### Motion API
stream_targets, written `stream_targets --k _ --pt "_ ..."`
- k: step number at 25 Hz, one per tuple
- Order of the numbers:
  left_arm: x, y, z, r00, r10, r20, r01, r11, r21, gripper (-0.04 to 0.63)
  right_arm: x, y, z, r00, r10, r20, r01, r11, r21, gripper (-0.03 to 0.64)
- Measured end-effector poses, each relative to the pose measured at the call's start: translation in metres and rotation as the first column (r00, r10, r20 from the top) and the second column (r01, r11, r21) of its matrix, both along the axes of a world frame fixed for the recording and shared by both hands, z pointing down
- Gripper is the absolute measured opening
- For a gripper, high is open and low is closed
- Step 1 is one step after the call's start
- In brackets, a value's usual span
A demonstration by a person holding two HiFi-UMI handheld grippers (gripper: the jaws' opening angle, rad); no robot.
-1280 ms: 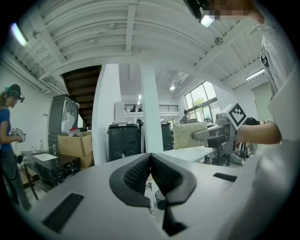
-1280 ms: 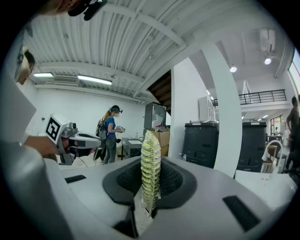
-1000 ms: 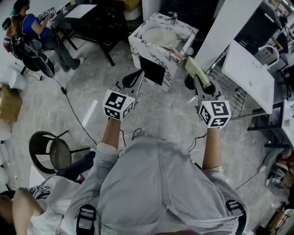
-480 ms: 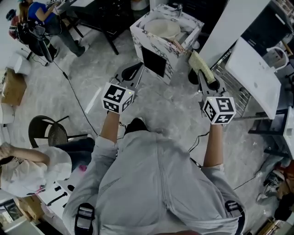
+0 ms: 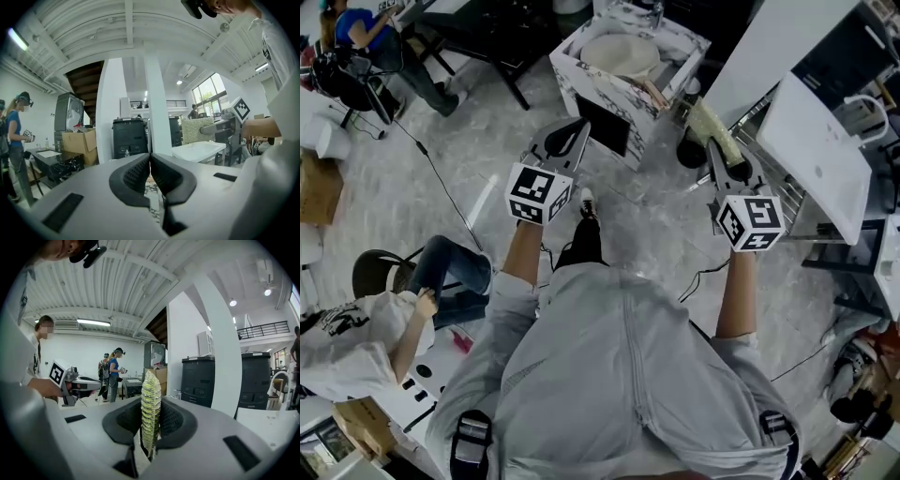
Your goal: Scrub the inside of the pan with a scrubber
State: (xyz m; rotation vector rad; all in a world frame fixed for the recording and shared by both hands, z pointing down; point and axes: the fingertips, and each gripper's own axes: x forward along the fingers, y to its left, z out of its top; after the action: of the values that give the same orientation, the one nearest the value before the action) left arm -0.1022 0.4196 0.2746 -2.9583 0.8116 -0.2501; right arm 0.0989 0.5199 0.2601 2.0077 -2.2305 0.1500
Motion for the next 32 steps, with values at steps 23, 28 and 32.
stream_targets --k 23,28,32 --pt "0.029 -0.328 -0.02 0.999 0.035 -0.019 -0.035 0.999 0.005 0.023 0.039 -0.302 -0.024 0.985 0.174 0.012 -0.174 0.984 -0.039 0.086" --pt "0.028 -0.364 -0.012 0.999 0.038 -0.012 -0.038 0.999 -0.008 0.023 0.034 -0.342 -0.012 0.985 0.17 0.007 -0.169 0.984 -0.06 0.086" --pt "0.031 -0.389 -0.01 0.999 0.039 -0.008 -0.04 0.999 -0.016 0.023 0.034 -0.369 -0.006 0.987 0.159 -0.001 -0.158 0.984 -0.079 0.086"
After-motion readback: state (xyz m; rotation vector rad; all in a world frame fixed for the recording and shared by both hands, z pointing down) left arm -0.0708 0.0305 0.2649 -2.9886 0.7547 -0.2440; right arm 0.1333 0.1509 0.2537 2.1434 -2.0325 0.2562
